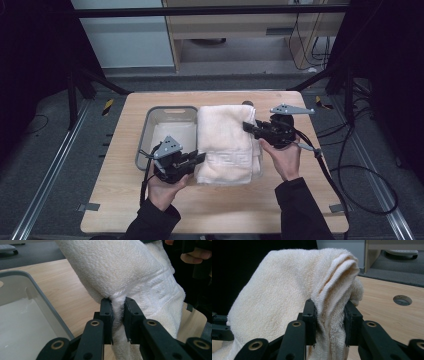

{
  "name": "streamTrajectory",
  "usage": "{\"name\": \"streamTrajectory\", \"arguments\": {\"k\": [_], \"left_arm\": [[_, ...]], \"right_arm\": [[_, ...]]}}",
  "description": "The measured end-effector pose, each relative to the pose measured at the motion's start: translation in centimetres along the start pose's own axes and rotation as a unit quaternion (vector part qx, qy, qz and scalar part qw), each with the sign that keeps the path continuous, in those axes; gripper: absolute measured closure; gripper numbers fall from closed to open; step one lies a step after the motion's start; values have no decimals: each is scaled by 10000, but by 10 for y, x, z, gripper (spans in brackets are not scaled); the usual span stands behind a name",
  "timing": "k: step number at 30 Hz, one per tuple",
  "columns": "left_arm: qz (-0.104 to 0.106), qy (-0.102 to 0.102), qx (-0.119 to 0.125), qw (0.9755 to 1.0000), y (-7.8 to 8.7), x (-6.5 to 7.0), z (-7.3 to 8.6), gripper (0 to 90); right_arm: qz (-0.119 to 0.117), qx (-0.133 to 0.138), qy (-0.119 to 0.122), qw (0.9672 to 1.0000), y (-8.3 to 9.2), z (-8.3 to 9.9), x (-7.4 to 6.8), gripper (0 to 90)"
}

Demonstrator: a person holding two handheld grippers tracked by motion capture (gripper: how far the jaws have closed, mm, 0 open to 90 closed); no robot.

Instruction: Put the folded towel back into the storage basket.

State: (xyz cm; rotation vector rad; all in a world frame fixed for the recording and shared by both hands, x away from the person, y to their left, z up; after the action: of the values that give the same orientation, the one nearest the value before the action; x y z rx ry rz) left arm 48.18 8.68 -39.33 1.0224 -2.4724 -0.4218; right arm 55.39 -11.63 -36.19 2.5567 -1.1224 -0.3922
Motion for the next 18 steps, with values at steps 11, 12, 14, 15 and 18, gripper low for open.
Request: {"name": "streamTrajectory", "arguments": {"k": [11, 12, 14, 15, 18], "left_arm": [[-139, 47, 123, 9998, 11, -11, -8, 779], [-151, 56, 142, 9998, 12, -12, -9, 779], [-166, 63, 167, 9997, 15, -15, -11, 779], [-166, 63, 167, 9997, 15, -15, -11, 779], [-201, 112, 236, 9995, 21, -20, -15, 779]], "right_arm": [[-30, 27, 86, 10000, -11, -15, -8, 685], [-40, 35, 95, 9999, -13, -17, -9, 685], [-58, 44, 105, 9999, -15, -21, -12, 684], [-61, 46, 120, 9999, -16, -22, -12, 684], [-76, 67, 144, 9998, -19, -28, -15, 684]]}}
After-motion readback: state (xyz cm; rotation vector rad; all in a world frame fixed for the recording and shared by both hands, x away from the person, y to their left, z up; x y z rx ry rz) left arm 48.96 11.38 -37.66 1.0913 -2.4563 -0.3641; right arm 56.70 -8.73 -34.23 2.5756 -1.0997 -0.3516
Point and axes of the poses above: each handheld gripper's, and its own axes: y roughly backward along the jaws, z roughly out of its underside, x roughly to its right, the point moved 8 cm from there along -y, roughly forward along the jaws, and after that the axes turned 7 degrees about y, right-handed, at the moved point
